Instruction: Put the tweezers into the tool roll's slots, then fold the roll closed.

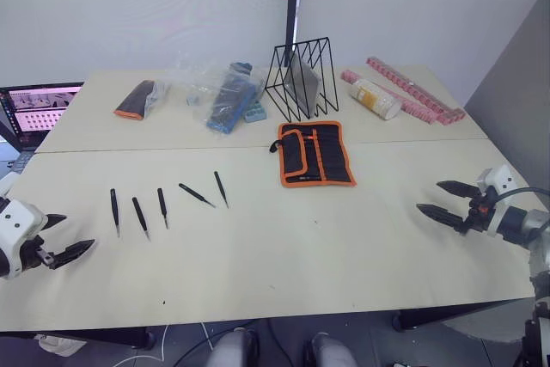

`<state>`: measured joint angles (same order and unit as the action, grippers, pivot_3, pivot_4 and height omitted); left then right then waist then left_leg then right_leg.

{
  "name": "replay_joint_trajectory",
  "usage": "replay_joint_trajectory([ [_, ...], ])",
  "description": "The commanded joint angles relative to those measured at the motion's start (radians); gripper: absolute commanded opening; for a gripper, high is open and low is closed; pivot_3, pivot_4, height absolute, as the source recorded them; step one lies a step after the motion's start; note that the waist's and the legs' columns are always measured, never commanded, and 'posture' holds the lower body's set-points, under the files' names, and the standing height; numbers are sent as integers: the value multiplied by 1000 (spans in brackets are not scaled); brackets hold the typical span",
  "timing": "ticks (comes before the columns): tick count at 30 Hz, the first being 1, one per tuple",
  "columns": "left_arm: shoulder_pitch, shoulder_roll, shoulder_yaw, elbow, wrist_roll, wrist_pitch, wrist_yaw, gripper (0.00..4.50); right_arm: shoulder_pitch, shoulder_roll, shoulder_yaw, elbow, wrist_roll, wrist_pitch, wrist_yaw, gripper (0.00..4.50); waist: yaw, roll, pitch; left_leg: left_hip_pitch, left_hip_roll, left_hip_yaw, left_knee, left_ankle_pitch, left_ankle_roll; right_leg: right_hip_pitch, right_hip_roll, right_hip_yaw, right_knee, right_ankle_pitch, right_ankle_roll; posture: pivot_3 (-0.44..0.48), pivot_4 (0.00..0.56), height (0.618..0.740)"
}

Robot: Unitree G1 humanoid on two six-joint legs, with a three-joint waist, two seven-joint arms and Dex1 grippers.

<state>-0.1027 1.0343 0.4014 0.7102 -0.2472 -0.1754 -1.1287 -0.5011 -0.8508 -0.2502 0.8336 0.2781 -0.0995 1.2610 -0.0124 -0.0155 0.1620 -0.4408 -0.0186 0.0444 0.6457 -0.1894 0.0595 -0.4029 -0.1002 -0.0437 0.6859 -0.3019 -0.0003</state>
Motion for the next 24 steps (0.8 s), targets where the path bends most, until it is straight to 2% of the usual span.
replay_joint_trajectory([
  [1, 9, -10, 32, -85, -69, 53, -22, 4473, -1, -11, -34, -46, 35, 31, -7, 4500, 0, 0, 0, 0, 0, 0, 0, 0, 0, 0, 0, 0, 0, 0, 0, 0, 150, 704],
  [6, 91, -82, 138, -366, -240, 234, 1, 4473, 38, 10, -25, -172, 64, 154, -41, 4500, 0, 0, 0, 0, 0, 0, 0, 0, 0, 0, -2, -2, 0, 0, 1, 0, 150, 704],
  [10, 206, -137, 173, -662, -350, 379, 35, 4473, 64, 60, -12, -383, 79, 267, -156, 4500, -5, 0, 0, 0, 0, 1, 0, 0, 1, 0, -4, -4, -1, 0, 1, 0, 150, 704],
  [13, 248, -186, 162, -845, -404, 474, 107, 4473, 42, 105, 43, -511, 19, 307, -270, 4500, -5, 0, 0, 0, 0, 2, 0, 0, 1, 0, -5, -6, -1, 0, 1, 0, 150, 704],
  [19, 257, -300, 70, -1090, -403, 550, 263, 4473, -82, 221, 157, -645, -28, 536, -455, 4500, 3, 0, 0, 0, 0, 3, 1, 1, 2, 1, -5, -6, -2, 1, 1, 0, 150, 704],
  [22, 238, -348, -23, -1169, -365, 555, 321, 4473, -195, 312, 192, -615, -41, 714, -581, 4500, 9, 0, 0, 0, -1, 3, 2, 3, 6, 1, -5, -6, -2, 1, 2, 0, 150, 704],
  [24, 233, -366, -66, -1194, -346, 556, 343, 4473, -275, 377, 180, -552, 14, 831, -593, 4500, 9, 0, 0, 0, -1, 3, 2, 3, 5, 1, -5, -6, -2, 3, 2, 0, 150, 704],
])
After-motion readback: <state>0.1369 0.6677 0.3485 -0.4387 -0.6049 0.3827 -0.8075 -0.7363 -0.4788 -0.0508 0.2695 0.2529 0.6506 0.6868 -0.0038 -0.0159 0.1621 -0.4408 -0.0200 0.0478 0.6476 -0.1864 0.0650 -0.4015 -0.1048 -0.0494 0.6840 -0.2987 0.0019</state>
